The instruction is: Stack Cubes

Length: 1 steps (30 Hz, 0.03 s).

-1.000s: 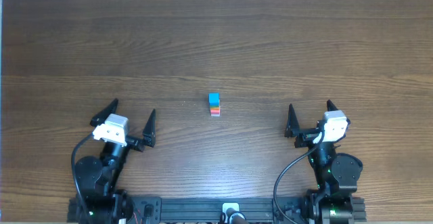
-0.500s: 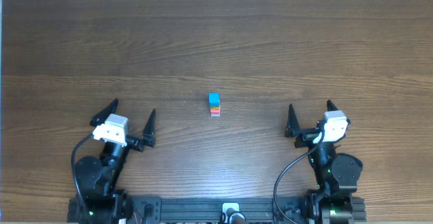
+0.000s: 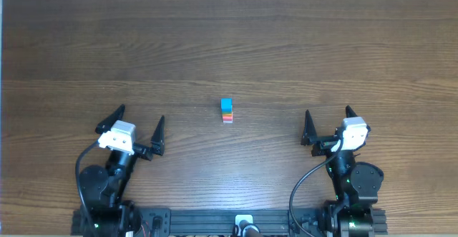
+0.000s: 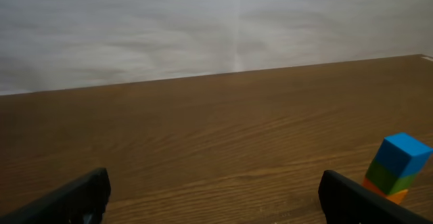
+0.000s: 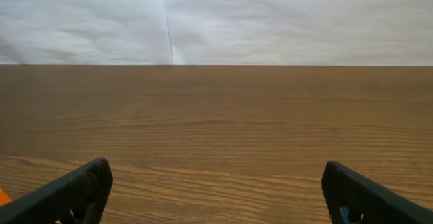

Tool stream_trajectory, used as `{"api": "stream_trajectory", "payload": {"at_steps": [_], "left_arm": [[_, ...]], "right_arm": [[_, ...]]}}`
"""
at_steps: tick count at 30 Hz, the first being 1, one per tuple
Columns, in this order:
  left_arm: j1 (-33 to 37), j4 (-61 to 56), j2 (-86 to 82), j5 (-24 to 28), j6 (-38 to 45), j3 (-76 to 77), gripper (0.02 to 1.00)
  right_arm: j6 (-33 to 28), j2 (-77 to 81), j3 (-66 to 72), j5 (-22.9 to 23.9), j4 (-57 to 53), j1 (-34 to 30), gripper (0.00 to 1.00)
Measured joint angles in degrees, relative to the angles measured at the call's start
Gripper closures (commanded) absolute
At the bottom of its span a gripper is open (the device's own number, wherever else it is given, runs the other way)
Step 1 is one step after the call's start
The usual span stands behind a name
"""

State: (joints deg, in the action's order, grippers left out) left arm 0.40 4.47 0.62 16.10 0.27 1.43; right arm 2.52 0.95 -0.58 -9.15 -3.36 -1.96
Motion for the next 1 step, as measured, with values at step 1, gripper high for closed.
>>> {"api": "stream_trajectory", "payload": {"at_steps": [1], "left_arm": [[0.0,0.0,0.0,0.0,0.0,0.0,0.018]], "right_arm": [[0.0,0.0,0.0,0.0,0.0,0.0,0.007]]}}
